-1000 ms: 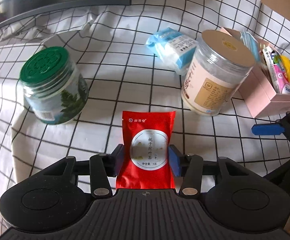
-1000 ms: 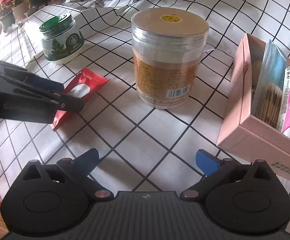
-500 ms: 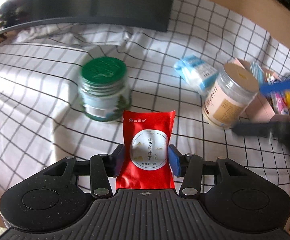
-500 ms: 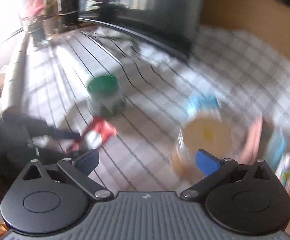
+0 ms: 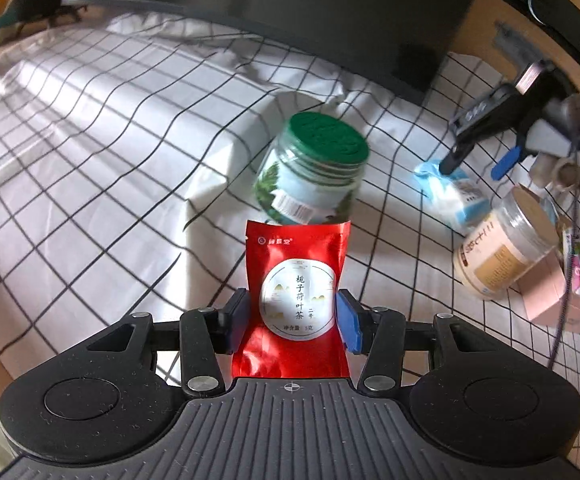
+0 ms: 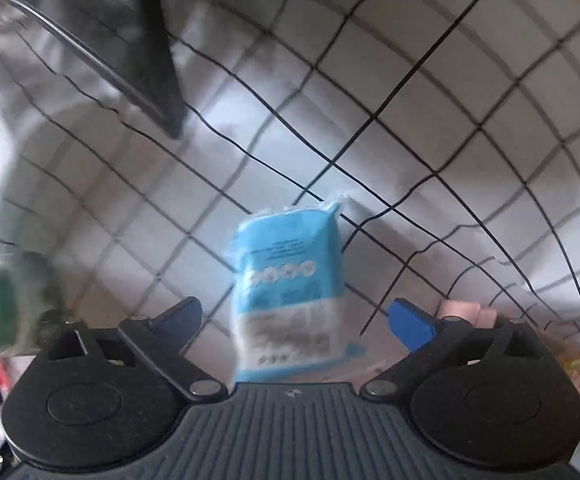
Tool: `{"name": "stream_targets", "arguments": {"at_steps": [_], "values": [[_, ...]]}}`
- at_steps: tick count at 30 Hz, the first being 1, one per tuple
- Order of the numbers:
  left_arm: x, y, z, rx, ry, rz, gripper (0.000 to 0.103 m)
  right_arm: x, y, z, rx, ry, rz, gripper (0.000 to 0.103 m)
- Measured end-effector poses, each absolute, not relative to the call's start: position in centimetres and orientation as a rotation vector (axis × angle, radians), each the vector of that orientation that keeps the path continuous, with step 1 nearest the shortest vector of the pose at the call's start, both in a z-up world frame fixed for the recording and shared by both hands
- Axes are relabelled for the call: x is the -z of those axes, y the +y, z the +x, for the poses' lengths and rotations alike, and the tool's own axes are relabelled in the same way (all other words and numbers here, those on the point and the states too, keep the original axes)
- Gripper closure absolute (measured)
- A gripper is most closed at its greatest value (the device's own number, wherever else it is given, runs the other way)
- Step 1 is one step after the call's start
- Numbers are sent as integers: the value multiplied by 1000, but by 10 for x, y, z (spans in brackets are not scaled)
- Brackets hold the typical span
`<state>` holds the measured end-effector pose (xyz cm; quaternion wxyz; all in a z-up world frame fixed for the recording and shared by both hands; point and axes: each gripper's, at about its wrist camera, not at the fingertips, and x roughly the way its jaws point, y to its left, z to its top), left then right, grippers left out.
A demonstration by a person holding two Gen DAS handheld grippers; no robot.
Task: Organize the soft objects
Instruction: 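Close the right tool on the blue wet-wipe pack and lift it, then carry the red sachet and blue wipe pack over the pink box with both tools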
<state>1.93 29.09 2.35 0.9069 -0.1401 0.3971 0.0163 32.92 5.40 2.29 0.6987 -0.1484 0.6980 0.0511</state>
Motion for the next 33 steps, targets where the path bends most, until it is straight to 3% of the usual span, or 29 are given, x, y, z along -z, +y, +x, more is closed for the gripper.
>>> {"name": "stream_targets", "arguments": {"at_steps": [2,4,5,12,19,33], "values": [[-21,293,20,-42,821,-298,51,-8,59,331,-132,1599,-376,12],[-21,294,21,-46,821,-302,51,-1,68,325,-155,1612,-429,48],[-22,294,22,-43,819,-300,51,-3,75,319,-177,1602,-465,50],[-43,282,20,18,785,-240,51,-76,111,272,-385,1445,-390,52],[-99,266,12,63,668,-136,51,-157,130,224,-520,1295,-326,52],[-191,173,37,223,501,131,51,-286,11,141,-354,882,-117,52]]}}
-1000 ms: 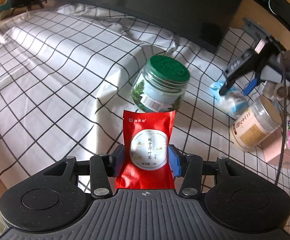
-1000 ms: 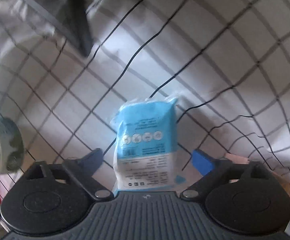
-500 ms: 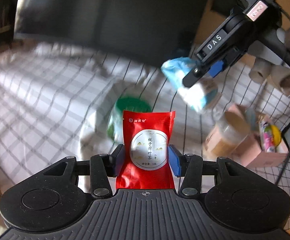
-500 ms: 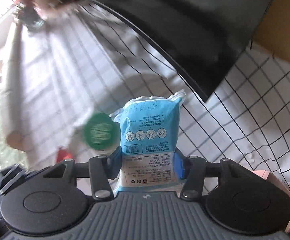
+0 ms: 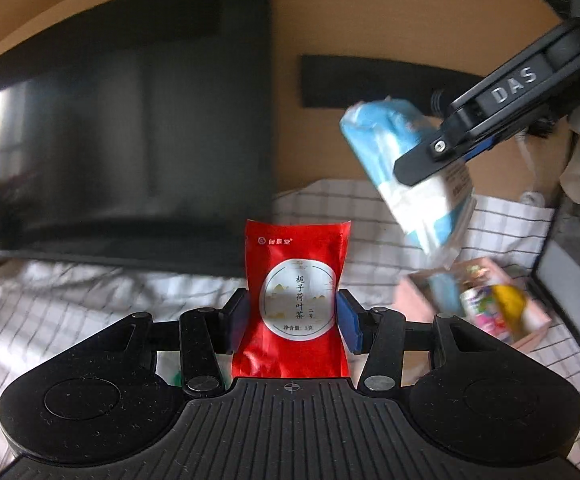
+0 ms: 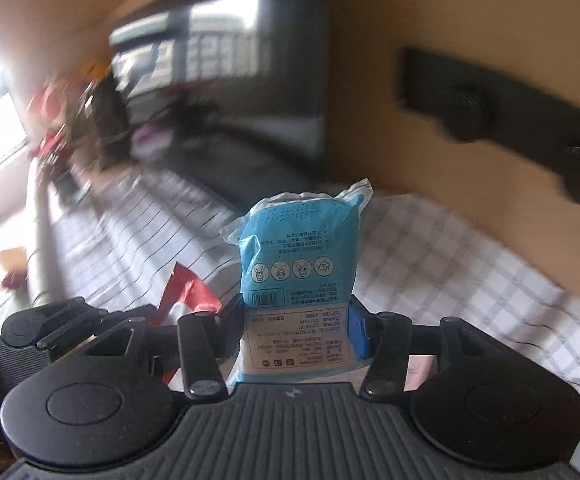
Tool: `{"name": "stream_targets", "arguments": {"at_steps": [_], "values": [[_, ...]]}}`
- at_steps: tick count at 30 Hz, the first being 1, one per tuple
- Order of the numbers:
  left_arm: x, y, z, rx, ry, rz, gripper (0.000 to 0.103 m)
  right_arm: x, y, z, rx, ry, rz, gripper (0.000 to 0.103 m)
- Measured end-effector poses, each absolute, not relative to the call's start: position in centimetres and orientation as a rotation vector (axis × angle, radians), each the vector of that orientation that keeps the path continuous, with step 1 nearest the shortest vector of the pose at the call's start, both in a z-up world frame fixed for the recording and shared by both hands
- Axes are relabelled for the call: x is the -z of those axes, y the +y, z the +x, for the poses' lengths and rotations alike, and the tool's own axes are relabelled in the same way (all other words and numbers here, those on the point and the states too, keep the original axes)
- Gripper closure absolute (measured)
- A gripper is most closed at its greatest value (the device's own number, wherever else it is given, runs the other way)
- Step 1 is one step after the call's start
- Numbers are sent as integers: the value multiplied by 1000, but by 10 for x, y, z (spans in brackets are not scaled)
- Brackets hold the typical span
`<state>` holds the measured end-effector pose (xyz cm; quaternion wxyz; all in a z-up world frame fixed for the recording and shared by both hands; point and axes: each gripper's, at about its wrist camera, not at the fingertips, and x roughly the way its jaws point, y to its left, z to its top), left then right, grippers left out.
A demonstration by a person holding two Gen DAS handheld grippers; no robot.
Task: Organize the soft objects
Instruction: 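Carry the red sachet and blue wipe pack over the pink box with both tools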
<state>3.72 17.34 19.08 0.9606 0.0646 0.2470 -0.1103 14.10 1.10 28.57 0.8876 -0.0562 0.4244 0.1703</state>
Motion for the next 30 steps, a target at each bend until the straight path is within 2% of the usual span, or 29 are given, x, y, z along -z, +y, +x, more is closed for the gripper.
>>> {"name": "stream_targets", "arguments": {"at_steps": [6,11,16,21,23,25,30], "values": [[-189,109,53,360,519,192,51,-290,-65,115,-183,788,-43,52],[-168,57,80,493,611,191,51,-278,-134,94,4,715,61,52],[-128,-5,113,628,727,170,51,-261,-179,80,104,675,142,51],[-79,-37,144,644,729,152,49,-231,-215,95,135,726,222,51],[-56,-37,162,663,838,109,48,-216,-219,105,141,753,257,51],[-35,-35,176,682,959,70,39,-200,-221,120,148,778,277,51],[-22,-27,178,597,911,107,29,-153,-218,154,118,876,367,51]]}}
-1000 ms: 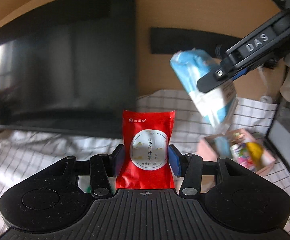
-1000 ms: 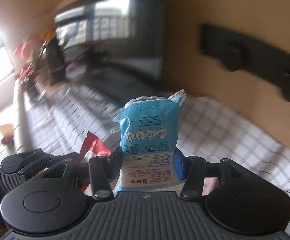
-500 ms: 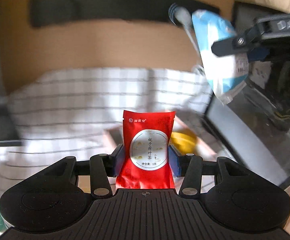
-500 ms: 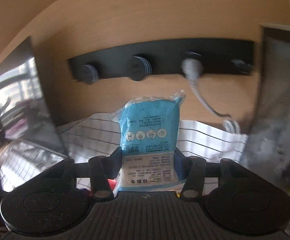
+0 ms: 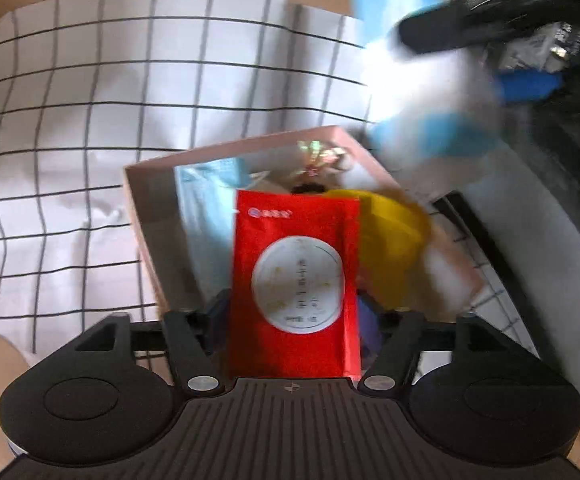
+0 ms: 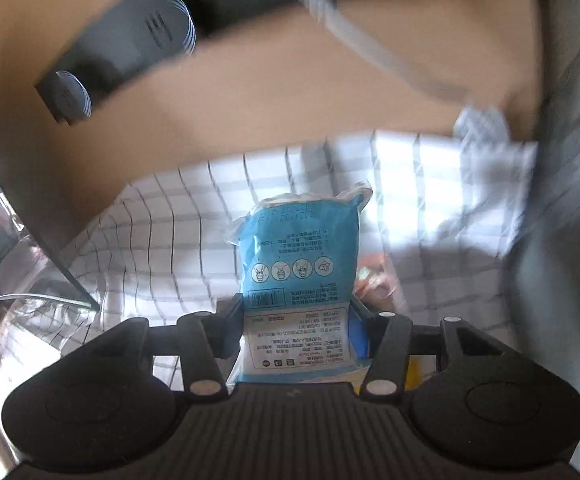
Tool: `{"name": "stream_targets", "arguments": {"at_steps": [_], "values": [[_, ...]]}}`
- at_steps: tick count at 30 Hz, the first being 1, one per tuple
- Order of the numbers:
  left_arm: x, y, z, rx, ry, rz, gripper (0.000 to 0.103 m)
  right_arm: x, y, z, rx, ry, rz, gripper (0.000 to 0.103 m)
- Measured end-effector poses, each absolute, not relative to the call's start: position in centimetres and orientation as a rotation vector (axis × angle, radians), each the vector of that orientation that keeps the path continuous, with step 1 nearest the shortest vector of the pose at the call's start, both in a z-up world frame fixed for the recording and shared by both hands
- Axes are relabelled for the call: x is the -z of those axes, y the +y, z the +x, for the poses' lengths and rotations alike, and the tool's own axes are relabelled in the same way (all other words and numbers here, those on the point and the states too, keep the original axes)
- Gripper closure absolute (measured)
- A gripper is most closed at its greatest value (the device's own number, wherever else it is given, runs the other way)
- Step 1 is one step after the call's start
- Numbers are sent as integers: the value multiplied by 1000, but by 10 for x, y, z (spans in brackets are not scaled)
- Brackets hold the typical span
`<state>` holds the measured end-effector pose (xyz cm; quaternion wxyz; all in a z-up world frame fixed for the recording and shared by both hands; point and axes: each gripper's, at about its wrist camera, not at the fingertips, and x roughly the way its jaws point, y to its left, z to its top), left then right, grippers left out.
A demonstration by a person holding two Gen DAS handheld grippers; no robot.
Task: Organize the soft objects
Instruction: 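Carry the red sachet and blue wipe pack over the pink box with both tools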
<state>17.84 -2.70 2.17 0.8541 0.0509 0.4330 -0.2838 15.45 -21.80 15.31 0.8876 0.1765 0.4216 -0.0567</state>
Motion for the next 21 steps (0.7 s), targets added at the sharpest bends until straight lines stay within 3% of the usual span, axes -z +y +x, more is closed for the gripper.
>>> {"name": "stream_targets", "arguments": {"at_steps": [6,17,19,21], "values": [[-31,-25,179,593,891,146,31,-82,-227,196,125,1057,467,50],[-60,-16,166,575,862,185,34,-84,-223,204,116,1079,439,46],[-67,-8,162,579,850,162,34,-97,-217,199,114,1061,415,29],[-74,-1,157,587,834,137,34,-116,-209,192,127,1011,370,22]]}}
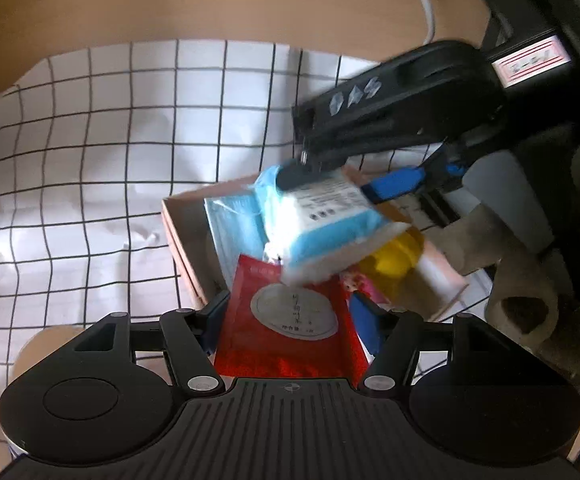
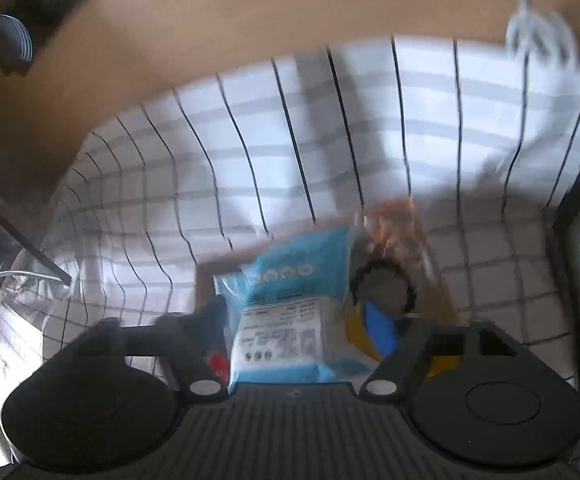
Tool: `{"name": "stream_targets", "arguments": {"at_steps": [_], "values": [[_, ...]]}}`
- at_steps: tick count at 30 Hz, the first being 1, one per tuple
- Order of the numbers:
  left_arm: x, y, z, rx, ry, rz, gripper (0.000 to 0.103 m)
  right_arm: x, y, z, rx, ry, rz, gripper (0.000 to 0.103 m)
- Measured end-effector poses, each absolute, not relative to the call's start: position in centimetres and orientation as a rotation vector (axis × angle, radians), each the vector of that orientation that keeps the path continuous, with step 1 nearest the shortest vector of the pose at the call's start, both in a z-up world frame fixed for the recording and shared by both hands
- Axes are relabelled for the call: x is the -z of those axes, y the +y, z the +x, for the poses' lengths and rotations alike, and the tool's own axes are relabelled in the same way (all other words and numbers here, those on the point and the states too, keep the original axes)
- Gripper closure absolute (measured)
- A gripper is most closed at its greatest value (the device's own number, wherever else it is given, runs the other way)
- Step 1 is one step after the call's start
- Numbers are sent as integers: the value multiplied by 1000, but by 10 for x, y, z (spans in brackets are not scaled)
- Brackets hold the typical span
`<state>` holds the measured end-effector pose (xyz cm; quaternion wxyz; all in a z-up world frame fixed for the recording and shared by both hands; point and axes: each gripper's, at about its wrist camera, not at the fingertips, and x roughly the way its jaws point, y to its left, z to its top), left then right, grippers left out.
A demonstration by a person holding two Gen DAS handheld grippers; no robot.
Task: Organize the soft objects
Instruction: 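Carry the red sachet and blue wipe pack over the pink box with both tools, then open both tools to drop the sachet and wipe pack into the box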
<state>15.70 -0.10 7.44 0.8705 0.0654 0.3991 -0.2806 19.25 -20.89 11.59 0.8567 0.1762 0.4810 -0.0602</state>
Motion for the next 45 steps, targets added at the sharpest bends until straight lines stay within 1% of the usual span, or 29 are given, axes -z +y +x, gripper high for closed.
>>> {"name": "stream_targets", "arguments": {"at_steps": [3,5,6,7,8,9,11,12,15,18,21,23,24,25,28,30,32,34,37,39,41,45], "values": [[-83,4,152,606,807,115,34,-141,-198,186,151,962,322,22],[-86,6,151,614,798,99,34,-147,-194,186,153,962,320,23],[-87,8,149,621,794,89,34,-147,-192,188,151,971,331,28],[-89,10,146,630,793,79,34,-144,-192,190,148,989,350,43],[-90,13,144,645,794,68,34,-137,-192,195,152,1018,370,51],[-89,14,142,659,799,61,34,-129,-193,201,164,1053,384,56],[-83,12,146,675,813,44,34,-113,-199,207,235,1115,411,57],[-78,10,151,686,818,29,35,-114,-201,203,270,1114,422,57],[-60,4,169,705,840,-46,35,-142,-187,173,316,1037,363,55],[-50,-3,188,685,851,-123,34,-173,-167,135,349,956,246,42],[-44,-20,208,624,909,-80,35,-192,-163,108,387,902,201,32],[-36,-31,220,587,985,-24,36,-197,-165,90,382,880,212,28],[-38,-34,221,572,994,-4,35,-197,-166,81,371,875,217,25],[-41,-35,221,561,1017,-15,36,-195,-167,73,356,871,215,24],[-53,-24,219,537,1012,-105,37,-182,-163,46,308,846,159,24],[-63,-21,208,534,994,-85,37,-171,-160,27,276,827,106,23],[-76,-20,194,518,959,-43,37,-157,-158,8,235,806,62,20],[-86,-14,178,492,893,-50,37,-142,-156,-7,190,798,37,17],[-96,1,128,442,752,-95,37,-113,-157,-18,112,827,22,16],[-94,12,86,387,658,-101,37,-91,-159,-19,60,878,35,16],[-82,22,50,318,623,-84,37,-73,-160,-18,20,924,49,16],[-39,37,5,189,684,-64,37,-45,-157,-12,-64,997,95,16]]}}
